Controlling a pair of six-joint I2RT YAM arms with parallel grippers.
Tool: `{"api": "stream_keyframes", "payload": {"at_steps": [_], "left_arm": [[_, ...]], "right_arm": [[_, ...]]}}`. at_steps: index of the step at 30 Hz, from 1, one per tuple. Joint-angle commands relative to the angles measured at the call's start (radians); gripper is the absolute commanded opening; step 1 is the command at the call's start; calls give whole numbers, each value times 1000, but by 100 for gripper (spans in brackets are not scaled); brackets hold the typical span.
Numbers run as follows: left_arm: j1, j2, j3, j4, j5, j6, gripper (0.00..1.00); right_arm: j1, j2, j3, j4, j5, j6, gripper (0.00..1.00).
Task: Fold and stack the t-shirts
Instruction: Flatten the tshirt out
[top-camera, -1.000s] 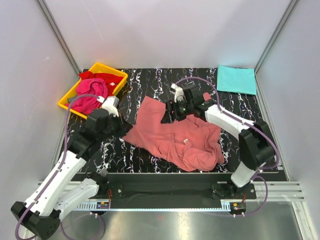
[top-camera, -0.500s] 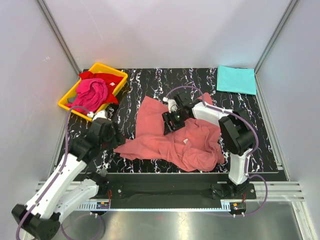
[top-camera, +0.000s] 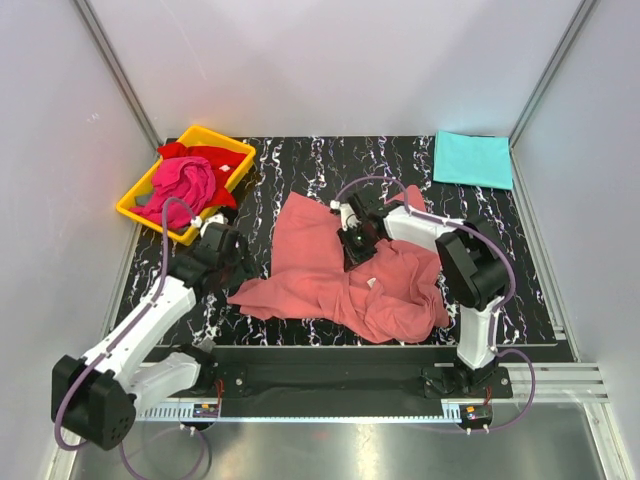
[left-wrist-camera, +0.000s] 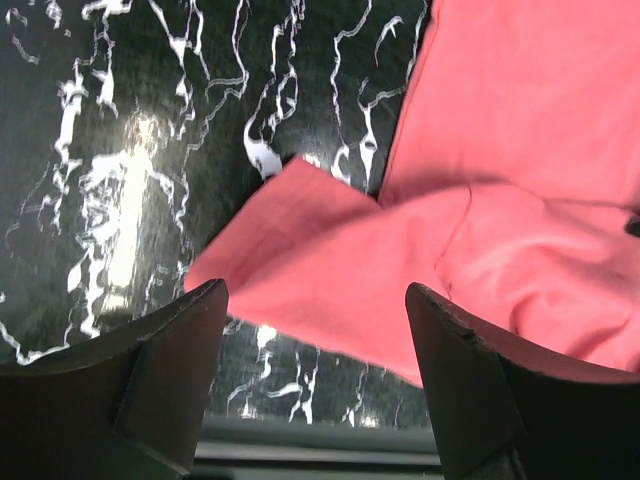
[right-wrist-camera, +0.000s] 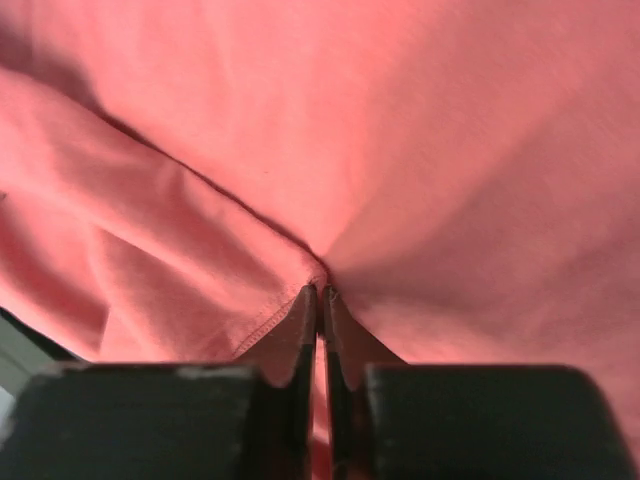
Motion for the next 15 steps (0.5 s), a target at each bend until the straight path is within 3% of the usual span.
{"api": "stream_keyframes", "payload": {"at_steps": [1, 5, 10, 15], "left_arm": [[23, 28, 48, 103, 51, 54, 77], [23, -13, 99, 103, 36, 126, 77], [23, -4, 214, 64, 36, 186, 75], [23, 4, 208, 76, 106, 194, 75]], "right_arm": [[9, -111, -16, 7, 106, 47, 0], [8, -278, 42, -65, 198, 134, 0], [6, -430, 103, -287, 402, 278, 0], [-7, -505, -50, -476, 624, 519, 0]]}}
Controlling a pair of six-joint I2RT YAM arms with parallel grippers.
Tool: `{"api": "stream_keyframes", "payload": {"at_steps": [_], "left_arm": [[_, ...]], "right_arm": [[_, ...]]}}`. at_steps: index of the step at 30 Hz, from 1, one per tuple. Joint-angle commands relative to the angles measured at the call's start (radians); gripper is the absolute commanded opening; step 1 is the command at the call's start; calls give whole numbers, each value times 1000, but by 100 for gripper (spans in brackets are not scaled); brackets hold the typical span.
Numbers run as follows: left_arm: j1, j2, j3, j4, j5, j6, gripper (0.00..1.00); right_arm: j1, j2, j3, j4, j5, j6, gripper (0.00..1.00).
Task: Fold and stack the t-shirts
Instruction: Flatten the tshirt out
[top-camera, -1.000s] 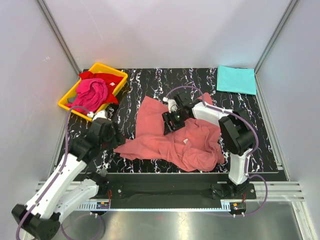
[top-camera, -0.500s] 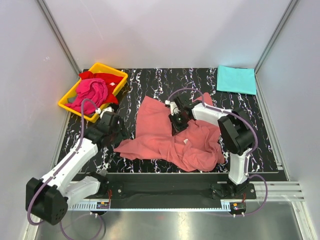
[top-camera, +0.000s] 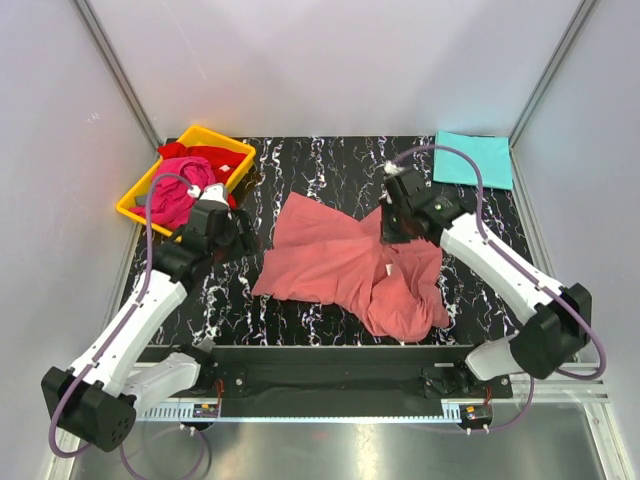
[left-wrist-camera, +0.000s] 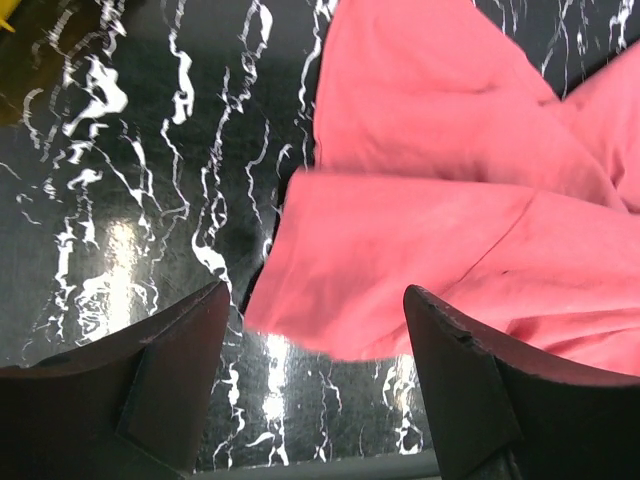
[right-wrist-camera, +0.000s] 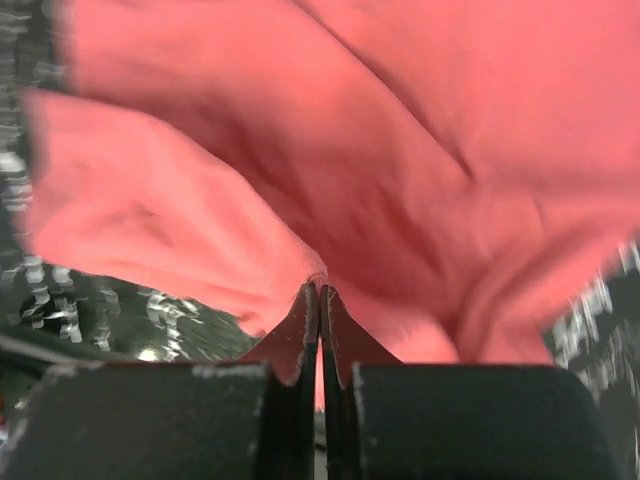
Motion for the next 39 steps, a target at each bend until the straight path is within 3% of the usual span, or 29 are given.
{"api": "stream_keyframes", "payload": {"at_steps": [1, 5, 8, 9, 10, 14, 23, 28, 33, 37, 39], "left_arm": [[3, -10, -6, 27, 61, 31, 75], [3, 9, -48, 67, 89, 10, 75], [3, 41, -54, 89, 135, 7, 75], [3, 48, -55, 96, 141, 4, 75], [3, 65, -62, 104, 141, 1, 76], [3, 97, -115, 176, 230, -36, 75], [2, 165, -351, 513, 394, -133, 75], [3, 254, -359, 523, 382, -122, 72], [3, 257, -394, 549, 358, -113, 69], [3, 240, -413, 540, 350, -116, 32], [3, 229, -417, 515, 333, -116, 21]], "right_arm": [[-9, -27, -179, -202, 198, 232, 0], [-12, -164, -323, -206, 225, 428, 0], [-12, -282, -368, -200, 210, 478, 1], [-12, -294, -370, -188, 192, 475, 8], [-12, -303, -362, -165, 158, 445, 32], [-12, -264, -254, -15, -79, 187, 49], [-9, 268, 35, 346, -466, -86, 48], [-5, 462, 164, 381, -649, -188, 53], [12, 638, 236, 410, -727, -211, 53], [32, 741, 322, 395, -741, -235, 53], [43, 782, 348, 380, -764, -246, 54]]}}
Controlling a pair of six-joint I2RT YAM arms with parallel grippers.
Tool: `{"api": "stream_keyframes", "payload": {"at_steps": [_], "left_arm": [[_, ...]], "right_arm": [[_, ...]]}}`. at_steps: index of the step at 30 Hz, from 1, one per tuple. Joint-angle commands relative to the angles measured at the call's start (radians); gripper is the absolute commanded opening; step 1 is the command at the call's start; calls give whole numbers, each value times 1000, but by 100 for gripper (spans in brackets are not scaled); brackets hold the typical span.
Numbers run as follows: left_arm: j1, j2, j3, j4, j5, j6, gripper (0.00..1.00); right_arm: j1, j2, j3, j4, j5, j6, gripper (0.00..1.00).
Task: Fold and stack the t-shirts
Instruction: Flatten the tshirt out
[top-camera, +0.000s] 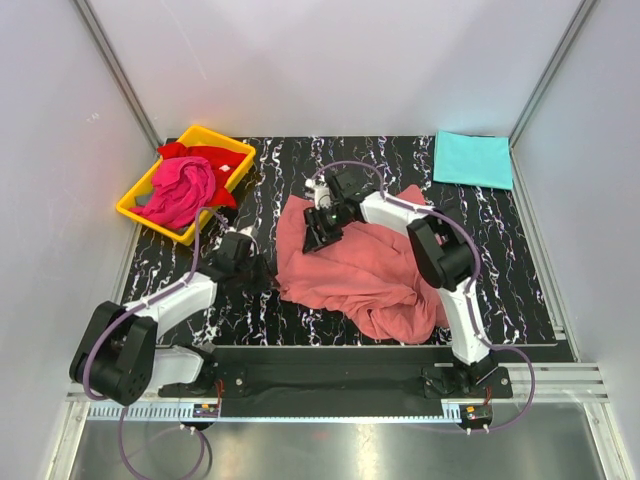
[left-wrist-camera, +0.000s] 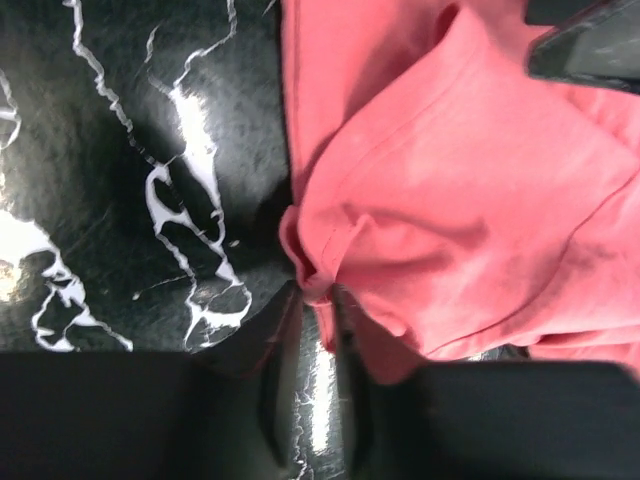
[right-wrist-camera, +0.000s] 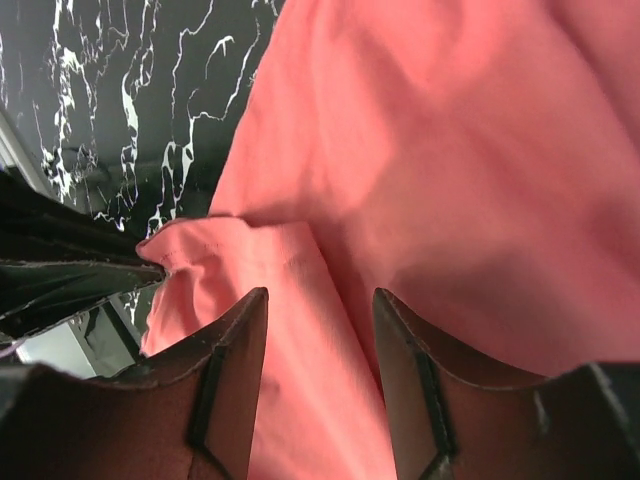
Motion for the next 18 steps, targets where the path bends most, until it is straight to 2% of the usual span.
{"api": "stream_keyframes", "payload": {"at_steps": [1, 2, 3, 9, 10, 12, 13, 15, 16, 18], "left_arm": [[3, -42, -10, 16, -17, 5, 16], [3, -49, -10, -3, -21, 10, 4], [3, -58, -9, -12, -23, 10, 0], [3, -116, -13, -78, -73, 13, 0], [3, -124, -15, -85, -80, 13, 0], [3, -132, -20, -84, -86, 10, 0], [3, -133, -18, -84, -87, 8, 0], [3, -136, 8, -89, -74, 4, 0], [3, -144, 22, -93, -70, 1, 0], [3, -162, 86, -118, -63, -4, 0]], "right_arm": [[29, 45, 90, 5, -79, -50, 54], [35, 65, 101, -12, -74, -61, 54], [40, 75, 110, -18, -70, -66, 54], [46, 93, 119, -21, -83, -75, 54], [47, 93, 118, -19, -80, -75, 51], [49, 84, 119, -18, -68, -70, 40], [47, 79, 121, -19, -47, -69, 25], [47, 38, 122, -25, -14, -60, 10], [47, 15, 119, -30, 59, -57, 0], [47, -87, 113, -67, 178, -41, 0]]}}
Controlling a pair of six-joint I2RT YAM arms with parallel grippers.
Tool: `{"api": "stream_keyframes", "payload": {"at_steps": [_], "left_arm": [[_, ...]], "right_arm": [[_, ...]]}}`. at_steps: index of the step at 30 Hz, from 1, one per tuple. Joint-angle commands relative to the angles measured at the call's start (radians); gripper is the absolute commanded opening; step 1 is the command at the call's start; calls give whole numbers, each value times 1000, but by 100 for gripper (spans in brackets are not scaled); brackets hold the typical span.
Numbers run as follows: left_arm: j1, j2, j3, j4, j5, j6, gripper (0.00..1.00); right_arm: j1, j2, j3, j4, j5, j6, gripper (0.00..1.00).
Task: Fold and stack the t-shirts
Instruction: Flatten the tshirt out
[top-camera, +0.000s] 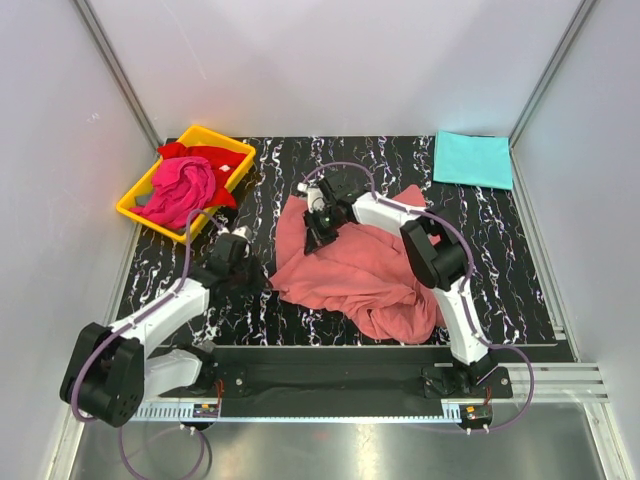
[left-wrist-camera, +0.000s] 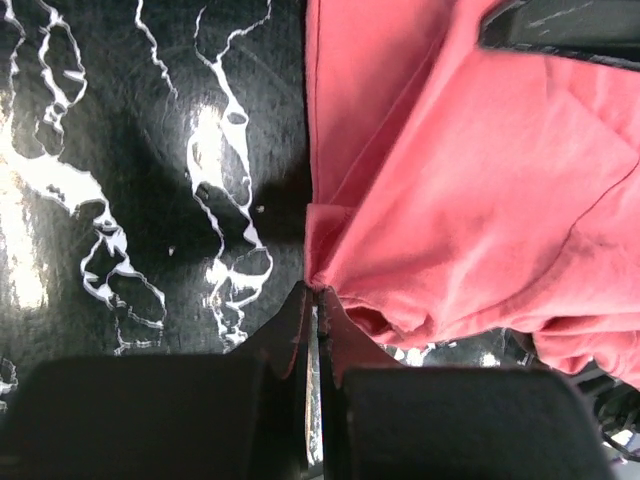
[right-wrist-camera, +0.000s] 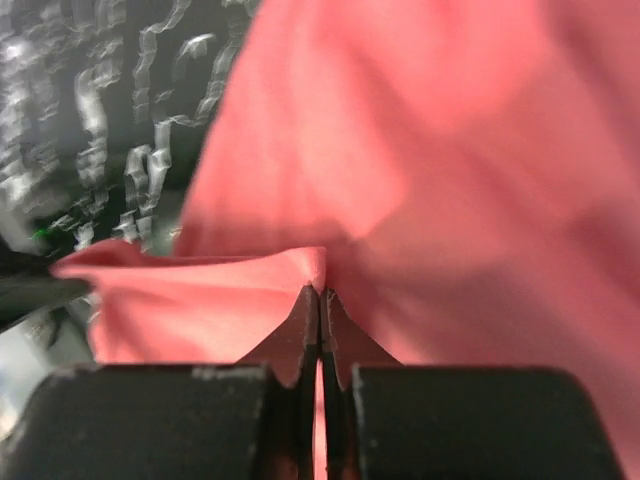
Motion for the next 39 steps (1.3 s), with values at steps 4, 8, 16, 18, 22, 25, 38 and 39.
{"api": "stream_keyframes", "payload": {"at_steps": [4, 8, 16, 18, 22, 25, 38, 39], "left_arm": [[-1, -104, 235, -57, 27, -6, 0], [-18, -121, 332, -79, 122, -30, 0], [-37, -115, 144, -237, -125, -73, 0], [-22, -68, 90, -223, -145, -72, 0], [-14, 21, 68, -189, -142, -66, 0], [-14, 46, 50, -174, -143, -70, 0], [-12, -17, -58, -143, -177, -112, 0], [-12, -17, -61, -139, -177, -113, 0]], "right_arm": [[8, -382, 0, -142, 569, 65, 0], [16, -562, 0, -359, 566, 134, 1], [88, -674, -445, -20, 478, 342, 23], [86, -609, -433, 18, 478, 293, 31], [86, -482, -277, -77, 495, 97, 51], [83, -465, -275, -55, 356, -38, 61], [85, -207, -37, -78, -43, -315, 61], [85, -201, -31, -78, -78, -327, 60]]}}
